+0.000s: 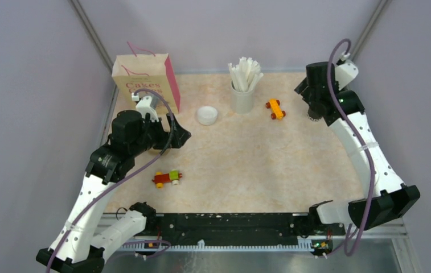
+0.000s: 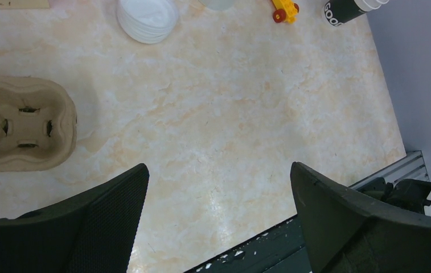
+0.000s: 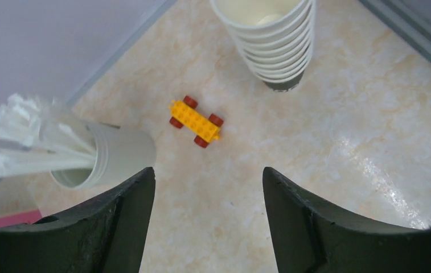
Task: Pack the takeout coffee
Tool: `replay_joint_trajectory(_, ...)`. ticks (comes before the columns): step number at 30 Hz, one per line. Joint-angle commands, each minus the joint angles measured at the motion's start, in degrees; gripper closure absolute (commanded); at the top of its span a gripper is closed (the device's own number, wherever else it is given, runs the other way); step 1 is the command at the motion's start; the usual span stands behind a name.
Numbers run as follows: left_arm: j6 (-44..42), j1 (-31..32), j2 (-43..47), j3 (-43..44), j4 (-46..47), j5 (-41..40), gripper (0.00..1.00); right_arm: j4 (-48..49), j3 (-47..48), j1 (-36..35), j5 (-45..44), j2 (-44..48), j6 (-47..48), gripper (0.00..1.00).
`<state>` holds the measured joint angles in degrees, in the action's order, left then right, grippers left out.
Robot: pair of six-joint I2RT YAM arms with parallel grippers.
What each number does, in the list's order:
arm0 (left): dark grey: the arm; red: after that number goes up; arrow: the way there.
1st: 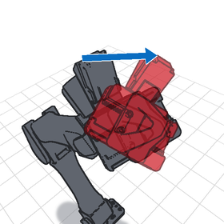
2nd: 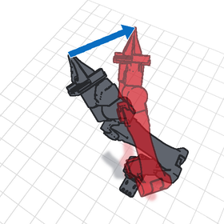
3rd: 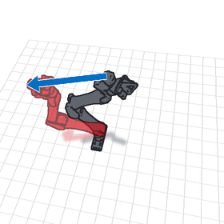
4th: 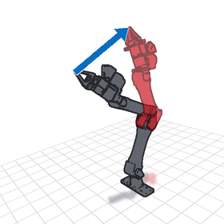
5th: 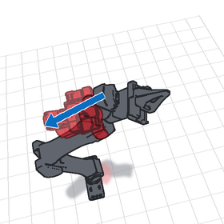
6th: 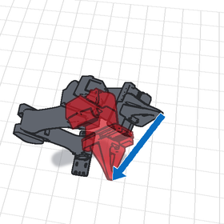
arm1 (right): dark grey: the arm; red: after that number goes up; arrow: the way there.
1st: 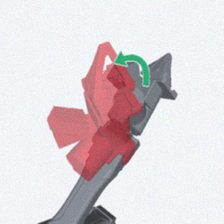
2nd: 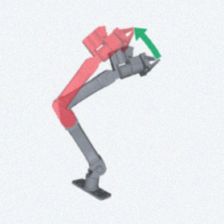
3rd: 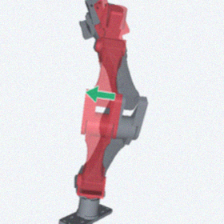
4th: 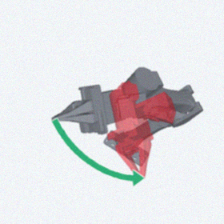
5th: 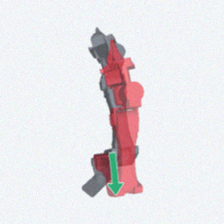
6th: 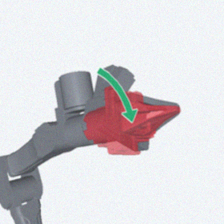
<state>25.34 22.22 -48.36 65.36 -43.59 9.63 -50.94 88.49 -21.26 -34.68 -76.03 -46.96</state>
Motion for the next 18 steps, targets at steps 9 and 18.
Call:
replay_joint_trajectory(9, -2.76, -0.03, 2.38, 0.88, 0.4, -3.62, 0.01, 1.34, 11.02, 21.74, 6.07, -5.73, -3.96, 0.53)
replay_joint_trajectory(18, -3.0, -0.15, 2.63, 0.49, 0.22, -4.82, 0.01, 1.27, 11.48, 33.49, 14.19, -8.43, -4.42, 0.63)
